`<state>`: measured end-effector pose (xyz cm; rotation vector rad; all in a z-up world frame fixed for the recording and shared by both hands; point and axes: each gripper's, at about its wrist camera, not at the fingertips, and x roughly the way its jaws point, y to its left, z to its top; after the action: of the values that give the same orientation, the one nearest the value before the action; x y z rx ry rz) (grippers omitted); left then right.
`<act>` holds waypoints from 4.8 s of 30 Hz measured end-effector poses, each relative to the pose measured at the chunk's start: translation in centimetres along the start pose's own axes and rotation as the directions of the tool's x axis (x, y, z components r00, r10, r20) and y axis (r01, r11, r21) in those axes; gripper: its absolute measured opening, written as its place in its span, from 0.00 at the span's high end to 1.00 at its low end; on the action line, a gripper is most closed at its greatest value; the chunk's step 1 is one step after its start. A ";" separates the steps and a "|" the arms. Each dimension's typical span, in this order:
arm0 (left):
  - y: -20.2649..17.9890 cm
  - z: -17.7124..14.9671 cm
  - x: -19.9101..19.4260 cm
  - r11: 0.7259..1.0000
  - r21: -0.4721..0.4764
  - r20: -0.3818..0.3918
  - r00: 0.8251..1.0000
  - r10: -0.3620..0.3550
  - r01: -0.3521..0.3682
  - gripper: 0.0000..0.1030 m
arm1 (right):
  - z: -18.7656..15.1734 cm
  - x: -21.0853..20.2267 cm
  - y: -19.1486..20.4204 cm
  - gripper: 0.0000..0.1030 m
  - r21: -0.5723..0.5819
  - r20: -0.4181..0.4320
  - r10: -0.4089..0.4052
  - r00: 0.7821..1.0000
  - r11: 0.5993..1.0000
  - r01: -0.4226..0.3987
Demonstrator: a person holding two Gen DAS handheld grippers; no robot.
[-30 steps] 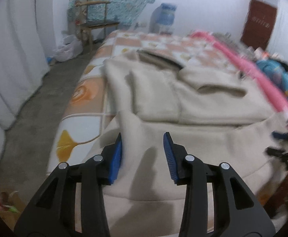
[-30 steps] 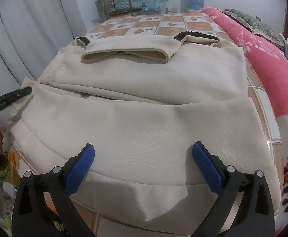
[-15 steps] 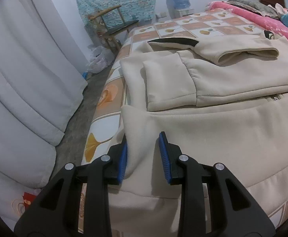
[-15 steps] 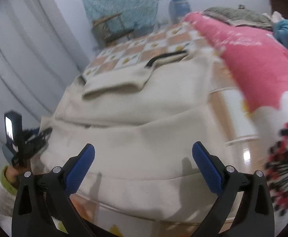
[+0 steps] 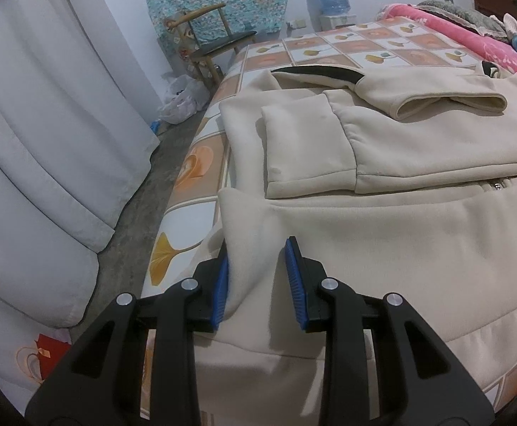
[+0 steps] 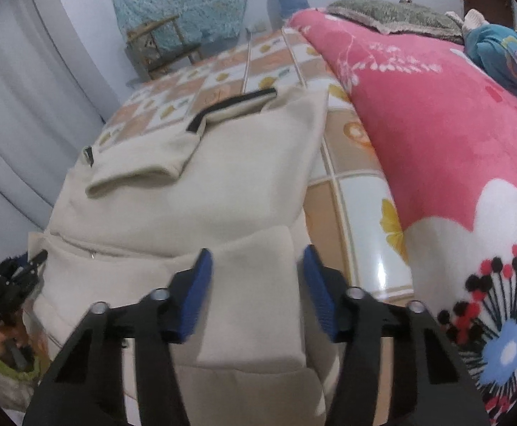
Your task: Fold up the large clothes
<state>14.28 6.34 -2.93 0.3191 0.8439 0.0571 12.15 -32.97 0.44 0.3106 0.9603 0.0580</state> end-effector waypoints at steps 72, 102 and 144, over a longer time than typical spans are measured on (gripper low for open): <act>6.3 -0.8 -15.3 0.984 -0.119 0.435 0.898 -0.068 0.132 0.95 | -1.0 -12.8 5.8 0.95 -0.209 0.342 -0.108 0.934 0.960 0.188; 7.3 13.7 5.4 0.926 -0.160 0.165 0.934 -0.317 0.342 0.50 | 15.7 5.1 0.3 0.55 -0.117 0.188 -0.116 0.975 0.983 0.139; -1.3 0.9 -15.4 0.960 -0.191 0.240 0.958 -0.157 0.206 0.08 | -4.2 -11.4 12.2 0.07 -0.161 0.457 -0.141 0.878 0.958 0.237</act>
<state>4.53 2.14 8.40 0.0413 0.6340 -0.0595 3.26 -22.47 10.71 0.0228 0.5189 -0.0885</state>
